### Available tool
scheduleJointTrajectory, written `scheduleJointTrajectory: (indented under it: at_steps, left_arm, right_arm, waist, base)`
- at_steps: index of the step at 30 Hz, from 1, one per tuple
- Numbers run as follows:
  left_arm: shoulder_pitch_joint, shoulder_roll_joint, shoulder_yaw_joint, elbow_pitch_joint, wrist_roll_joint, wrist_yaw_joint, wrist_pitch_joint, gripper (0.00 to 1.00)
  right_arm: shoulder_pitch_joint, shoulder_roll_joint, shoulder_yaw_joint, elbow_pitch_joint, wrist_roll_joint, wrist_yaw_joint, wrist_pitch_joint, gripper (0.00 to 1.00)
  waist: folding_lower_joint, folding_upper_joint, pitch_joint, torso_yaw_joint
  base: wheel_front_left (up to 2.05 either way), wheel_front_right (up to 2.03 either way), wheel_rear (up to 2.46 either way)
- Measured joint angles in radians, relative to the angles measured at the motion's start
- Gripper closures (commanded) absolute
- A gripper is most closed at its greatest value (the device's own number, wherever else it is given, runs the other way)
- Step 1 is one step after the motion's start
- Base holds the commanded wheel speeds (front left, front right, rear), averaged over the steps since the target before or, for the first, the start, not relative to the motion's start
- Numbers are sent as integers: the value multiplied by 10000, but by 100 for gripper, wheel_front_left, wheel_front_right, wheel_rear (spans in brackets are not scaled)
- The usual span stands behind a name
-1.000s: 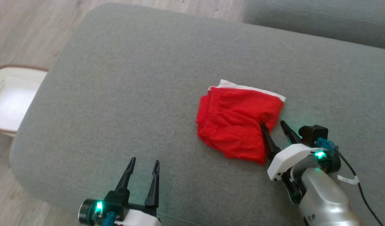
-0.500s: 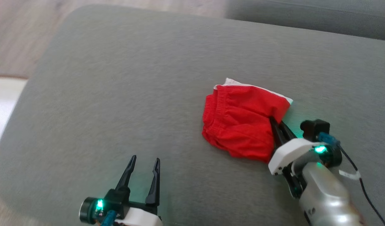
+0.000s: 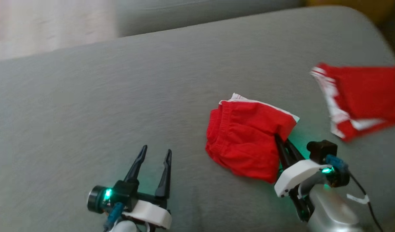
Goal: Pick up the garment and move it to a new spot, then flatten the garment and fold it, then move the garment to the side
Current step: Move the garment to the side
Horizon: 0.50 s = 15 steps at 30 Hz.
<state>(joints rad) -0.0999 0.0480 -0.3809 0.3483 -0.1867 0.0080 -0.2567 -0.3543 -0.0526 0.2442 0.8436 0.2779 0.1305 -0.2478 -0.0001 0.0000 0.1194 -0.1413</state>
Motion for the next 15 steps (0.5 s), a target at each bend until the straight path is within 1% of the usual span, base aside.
scheduleJointTrajectory:
  at_steps: [4,5,9,12,15]
  left_arm:
    - [-18,-4,-75,63,0,-4,0,0]
    - [-18,-4,-75,63,0,-4,0,0]
    - [-150,-2,-98,115,0,-4,0,0]
    - [-316,-4,-140,115,-56,-4,0,0]
    - [-409,-4,-234,138,-73,-8,0,0]
  right_arm:
    - [296,2,242,-270,121,0,0,100]
    - [296,2,242,-270,121,0,0,100]
    - [414,2,360,-433,125,0,0,100]
    - [403,-25,416,-560,46,0,0,100]
    - [275,-198,673,-637,-84,0,8,100]
  waist:
    - [0,0,30,-1156]
    - [0,0,30,-1156]
    - [0,0,133,-2061]
    - [0,0,283,-2438]
    - [2,0,518,-2481]
  base:
    - [0,0,0]
    - [0,0,0]
    - [0,0,0]
    - [0,0,0]
    - [0,0,0]
